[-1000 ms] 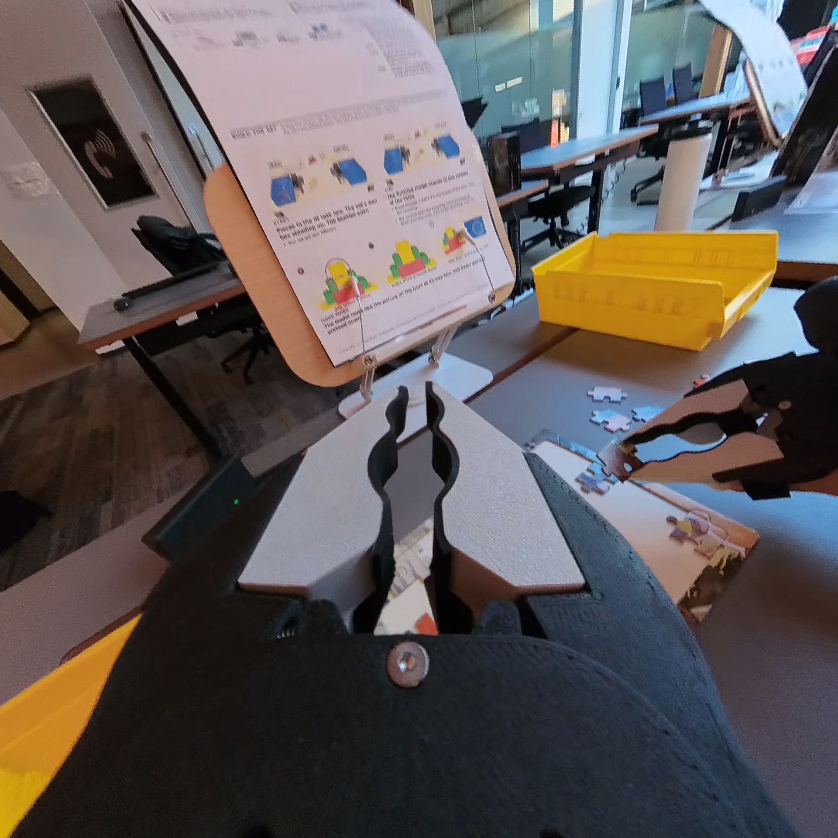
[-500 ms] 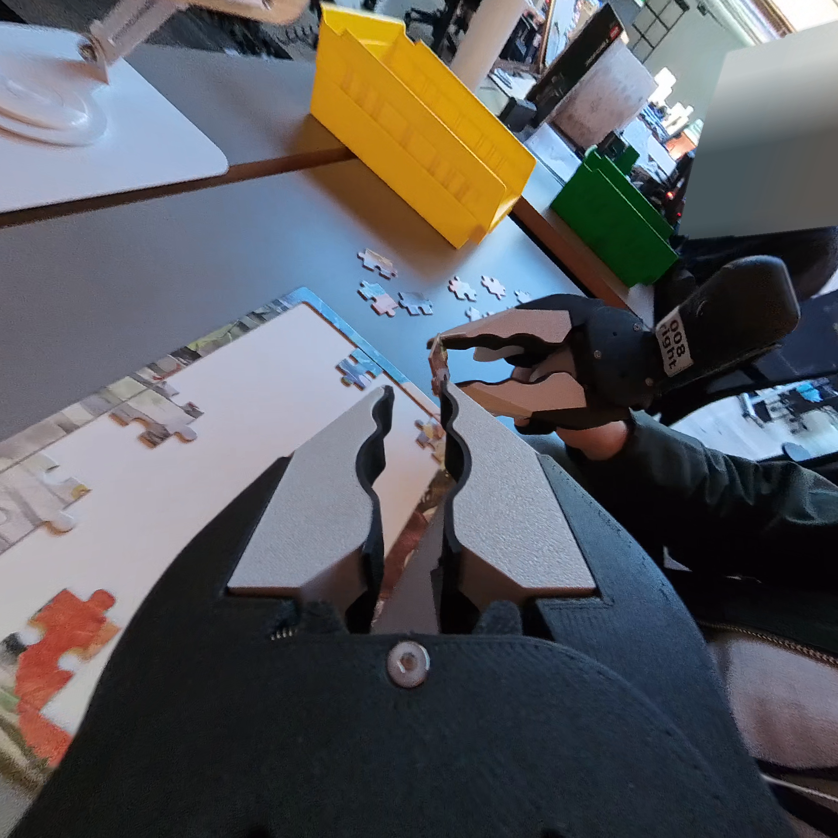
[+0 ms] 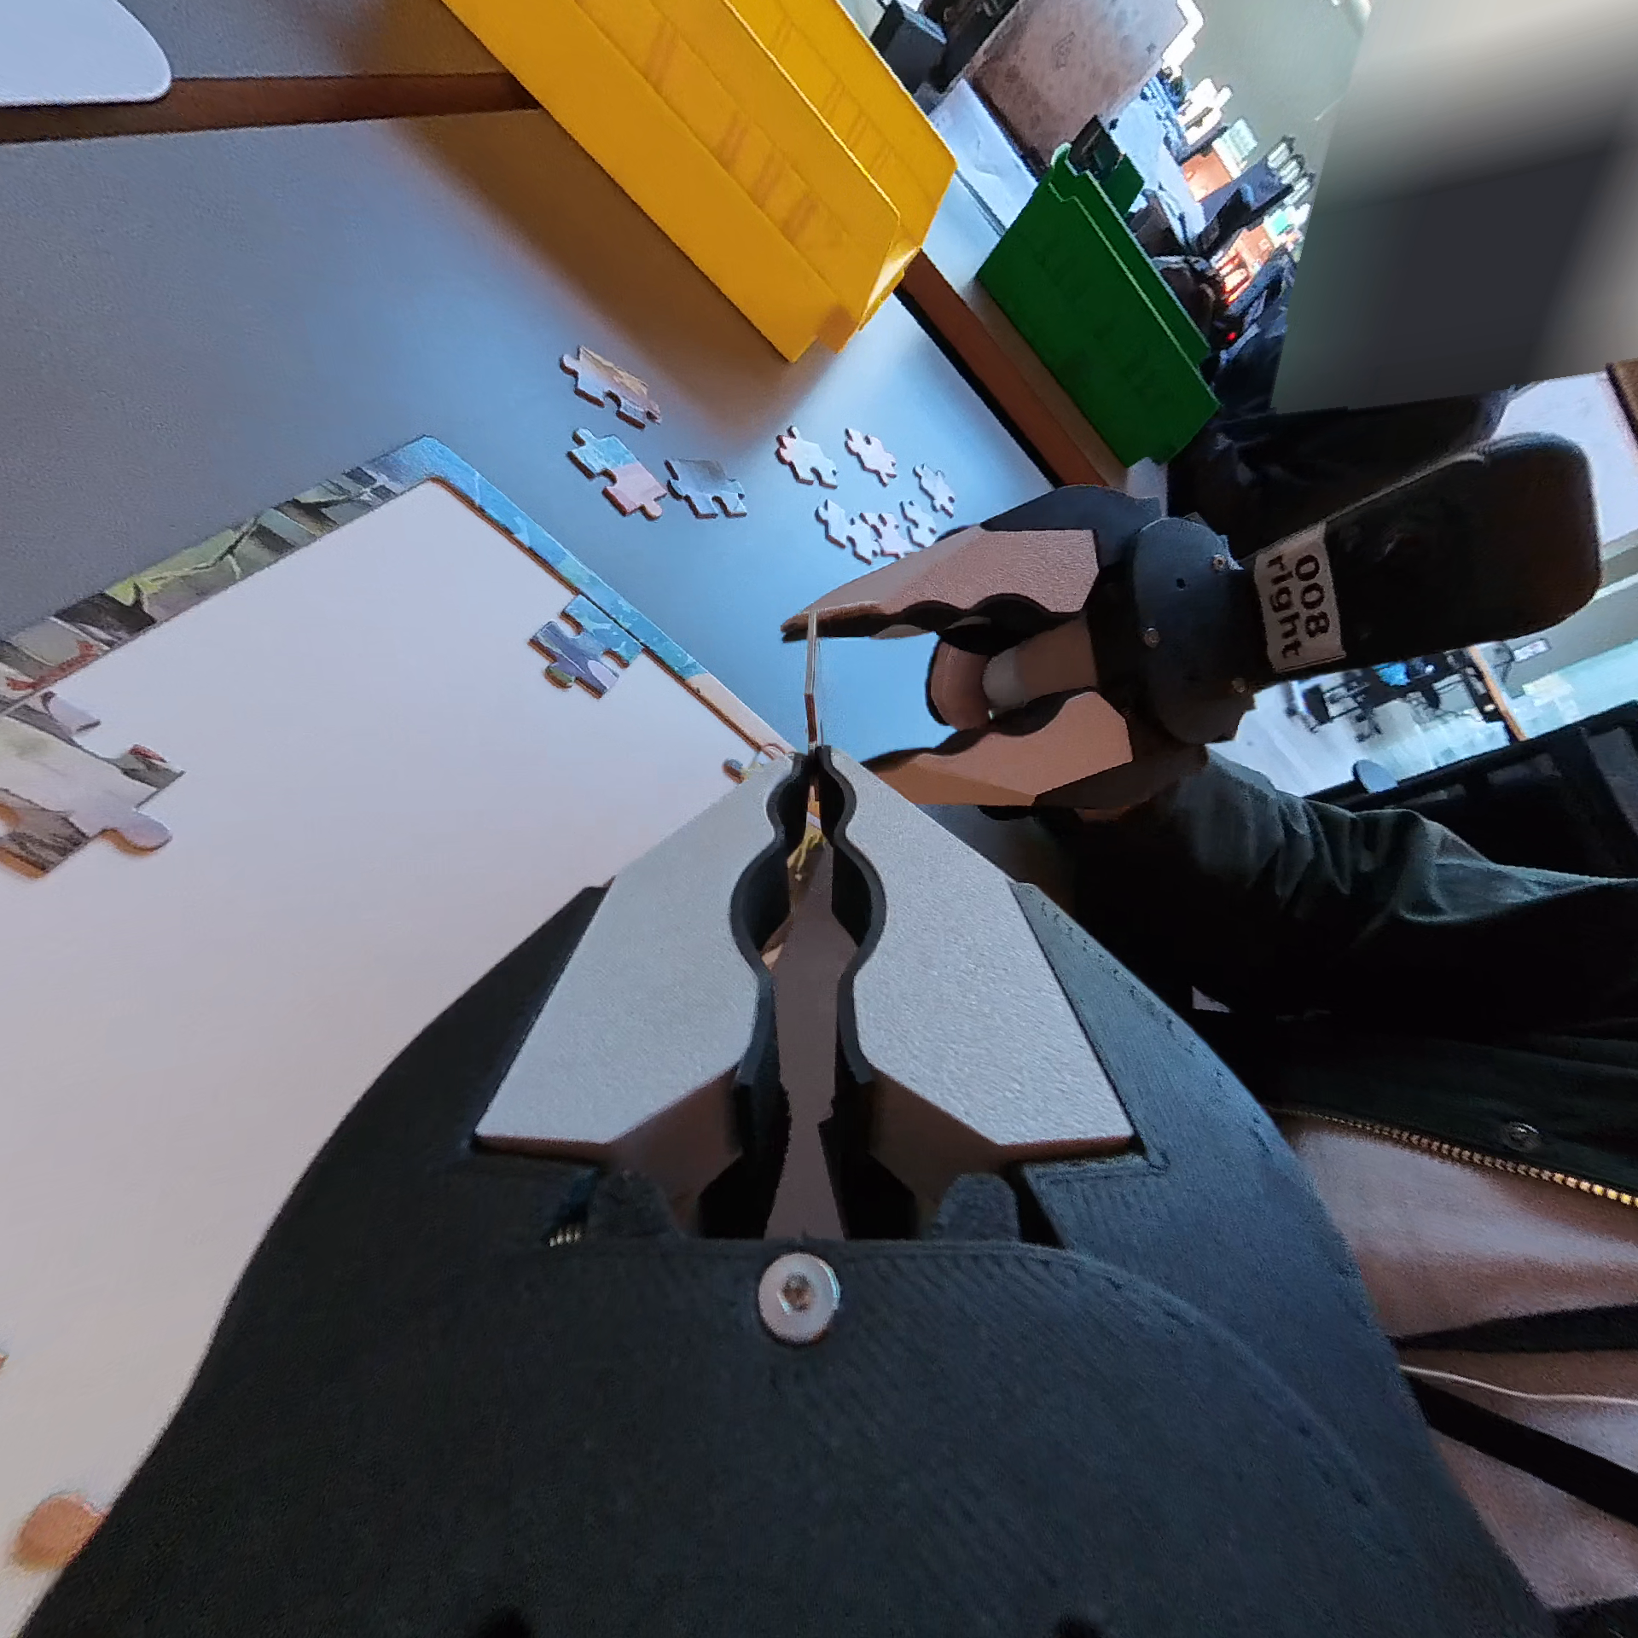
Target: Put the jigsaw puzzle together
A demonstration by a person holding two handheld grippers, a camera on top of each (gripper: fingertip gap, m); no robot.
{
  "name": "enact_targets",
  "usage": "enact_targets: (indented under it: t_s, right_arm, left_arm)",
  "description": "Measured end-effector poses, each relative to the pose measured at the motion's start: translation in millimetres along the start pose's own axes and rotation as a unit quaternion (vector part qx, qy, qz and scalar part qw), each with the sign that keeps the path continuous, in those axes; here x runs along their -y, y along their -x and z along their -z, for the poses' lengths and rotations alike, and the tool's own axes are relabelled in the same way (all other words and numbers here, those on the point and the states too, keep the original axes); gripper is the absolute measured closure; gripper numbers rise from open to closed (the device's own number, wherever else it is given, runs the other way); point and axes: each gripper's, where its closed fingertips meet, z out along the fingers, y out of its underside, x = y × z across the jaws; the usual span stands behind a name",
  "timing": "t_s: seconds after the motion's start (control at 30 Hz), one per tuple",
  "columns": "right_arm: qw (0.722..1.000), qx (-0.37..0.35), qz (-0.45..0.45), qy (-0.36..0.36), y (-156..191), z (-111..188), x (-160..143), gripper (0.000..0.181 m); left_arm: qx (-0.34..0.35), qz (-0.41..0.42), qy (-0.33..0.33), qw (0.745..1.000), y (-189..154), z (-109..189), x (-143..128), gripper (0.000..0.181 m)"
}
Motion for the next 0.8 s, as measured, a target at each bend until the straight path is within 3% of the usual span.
enact_targets:
  t_s: [0.07, 0.2, 0.4, 0.53, 0.77, 0.8]
  right_arm:
    - [0.999, 0.01, 0.043, -0.01, -0.4, 7.6, 2.4, 0.137]
    - [0.992, 0.015, 0.122, -0.024, -0.5, 21.2, 3.1, 0.146]
    - [0.981, 0.044, 0.191, 0.0, 19.0, 18.4, -5.5, 0.158]
    - [0.977, 0.056, 0.203, 0.012, 26.6, 15.5, -10.5, 0.172]
    - [0.984, 0.063, 0.168, 0.024, 22.5, 15.7, -11.2, 0.173]
    - [0.986, 0.044, 0.156, 0.032, 13.0, 16.4, -12.1, 0.173]
  left_arm:
    - [-0.016, 0.013, -0.005, 1.0, -1.6, 6.3, 1.5, 0.181]
    - [-0.049, 0.03, 0.036, 0.998, -8.0, 11.7, -11.1, 0.181]
    - [-0.054, 0.031, 0.082, 0.995, -11.2, 7.4, -27.1, 0.181]
    - [-0.055, 0.03, 0.098, 0.993, -12.5, 4.4, -32.8, 0.181]
    - [-0.055, 0.04, 0.086, 0.994, -10.1, 4.7, -28.9, 0.181]
    - [-0.049, 0.04, 0.077, 0.995, -7.9, 5.1, -25.0, 0.172]
